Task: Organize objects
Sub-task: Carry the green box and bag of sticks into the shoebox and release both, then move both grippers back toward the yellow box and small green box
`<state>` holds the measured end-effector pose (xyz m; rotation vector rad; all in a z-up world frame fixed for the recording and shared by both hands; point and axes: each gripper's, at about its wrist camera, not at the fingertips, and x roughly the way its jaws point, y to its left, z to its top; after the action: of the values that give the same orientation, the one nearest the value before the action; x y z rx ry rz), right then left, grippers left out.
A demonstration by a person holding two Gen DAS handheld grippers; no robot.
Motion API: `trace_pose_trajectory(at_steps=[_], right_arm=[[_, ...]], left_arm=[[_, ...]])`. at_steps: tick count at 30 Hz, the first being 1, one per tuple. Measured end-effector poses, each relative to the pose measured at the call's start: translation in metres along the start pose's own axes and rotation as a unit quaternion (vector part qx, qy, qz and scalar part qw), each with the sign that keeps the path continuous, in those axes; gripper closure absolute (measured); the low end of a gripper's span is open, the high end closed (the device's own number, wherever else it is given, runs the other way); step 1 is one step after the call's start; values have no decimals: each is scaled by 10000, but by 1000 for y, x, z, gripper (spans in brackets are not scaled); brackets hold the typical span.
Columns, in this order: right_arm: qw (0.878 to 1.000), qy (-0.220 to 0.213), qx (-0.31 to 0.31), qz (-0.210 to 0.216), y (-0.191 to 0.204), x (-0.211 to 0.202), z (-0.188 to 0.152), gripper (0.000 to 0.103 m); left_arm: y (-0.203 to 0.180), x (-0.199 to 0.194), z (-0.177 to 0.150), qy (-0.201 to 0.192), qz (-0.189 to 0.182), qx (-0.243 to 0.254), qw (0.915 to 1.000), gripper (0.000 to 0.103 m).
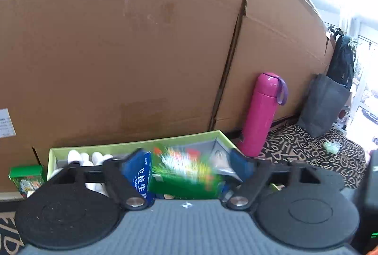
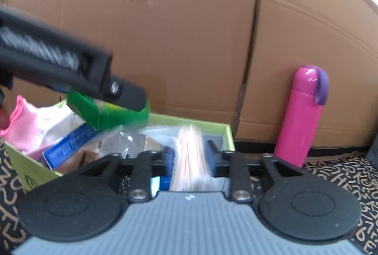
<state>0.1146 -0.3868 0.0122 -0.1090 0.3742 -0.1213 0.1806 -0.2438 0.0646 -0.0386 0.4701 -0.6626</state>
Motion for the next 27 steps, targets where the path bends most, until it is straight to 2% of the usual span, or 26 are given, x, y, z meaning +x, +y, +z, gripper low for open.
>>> trace_pose_trajectory(at_steps=[1,2,6,11,13,16,18,21,23,27], right_arm=[[10000,-27,-19,-17,1,-2,-3,42],[10000,-62,-30,-57,2,-4,-6,35],[9997,-186,168,-74,2,-25,-6,33],[9960,-701,85,543,29,-64,13,21],[9944,-723,-164,755,47,-66,17,20],[9948,-549,-521,688,73,-50,17,20],[9968,-283,-448,598,75,-35,14,21],[9994,92,-327,-35,65,-16,6,21],[9997,208,18,149,54,-18,2,21],[9995,-111,34,306,60,-50,3,21]], left_arm=[[2,-4,-1,-36,22,-42,10000,15],[5,-8,-3,-75,24,-81,9999,15],[20,-36,-4,-365,114,-430,9983,15],[36,-71,-6,-722,441,-735,9937,11],[42,-80,-8,-769,521,-794,9925,11],[47,-87,-13,-740,602,-847,9918,10],[52,-92,-16,-692,656,-841,9919,10],[63,-101,-21,-675,793,-826,9911,10],[70,-107,-24,-688,813,-868,9905,10],[75,-108,-28,-667,703,-1046,9898,9]])
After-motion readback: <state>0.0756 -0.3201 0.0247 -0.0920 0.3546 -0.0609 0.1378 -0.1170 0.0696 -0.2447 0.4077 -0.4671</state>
